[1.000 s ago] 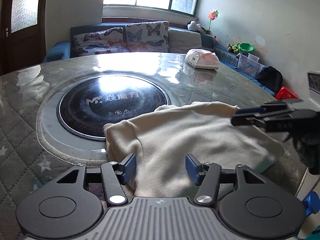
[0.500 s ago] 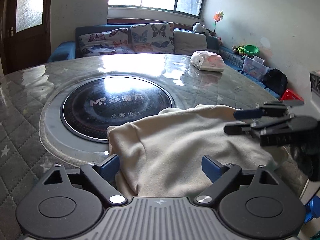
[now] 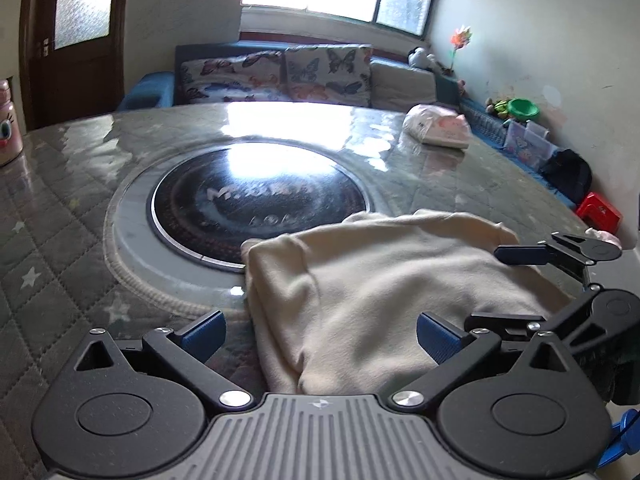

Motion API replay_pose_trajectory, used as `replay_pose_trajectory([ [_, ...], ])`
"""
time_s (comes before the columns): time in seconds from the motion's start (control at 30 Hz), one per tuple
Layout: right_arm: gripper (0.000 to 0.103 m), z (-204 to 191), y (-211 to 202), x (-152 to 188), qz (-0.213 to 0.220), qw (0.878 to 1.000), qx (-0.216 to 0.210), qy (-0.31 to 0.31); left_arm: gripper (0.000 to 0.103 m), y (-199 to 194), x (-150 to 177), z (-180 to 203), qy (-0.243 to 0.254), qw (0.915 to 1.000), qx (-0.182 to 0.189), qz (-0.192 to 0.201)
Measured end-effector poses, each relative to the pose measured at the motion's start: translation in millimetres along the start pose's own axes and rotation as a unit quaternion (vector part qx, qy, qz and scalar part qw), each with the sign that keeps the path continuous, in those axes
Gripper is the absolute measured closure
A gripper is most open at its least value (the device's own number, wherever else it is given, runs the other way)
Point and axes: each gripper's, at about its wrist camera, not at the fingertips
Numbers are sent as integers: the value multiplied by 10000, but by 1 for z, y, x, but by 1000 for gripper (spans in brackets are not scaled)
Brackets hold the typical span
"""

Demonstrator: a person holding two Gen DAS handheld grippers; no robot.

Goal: Fold clothes
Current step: 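Open both grippers wide and press them onto the folded shirt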

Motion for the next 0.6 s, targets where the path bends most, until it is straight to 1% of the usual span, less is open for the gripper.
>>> replay_pose_trajectory([
  [0.07, 0, -2, 2, 2, 2, 10000, 40, -24, 0, 2, 0, -1, -79, 9999, -109, -83],
  [0.17, 0, -4, 3, 3, 1, 10000, 71, -41, 0, 2, 3, -6, -187, 9996, -200, -88],
  [0.3, 0, -3, 3, 4, -4, 10000, 63, -7, 0, 0, 5, -7, -263, 9992, -302, 27],
  [0.4, 0, -4, 3, 4, -15, 10000, 83, -26, 0, -1, 6, -7, -265, 9987, -432, 31],
  [0.6, 0, -4, 5, 3, -29, 10000, 87, -21, 0, 2, 6, -8, -407, 9983, -424, -49],
])
Point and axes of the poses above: each gripper's, at about its wrist camera, not at the fingertips, and y roughly the way its jaws point, z to its right, x to its underside
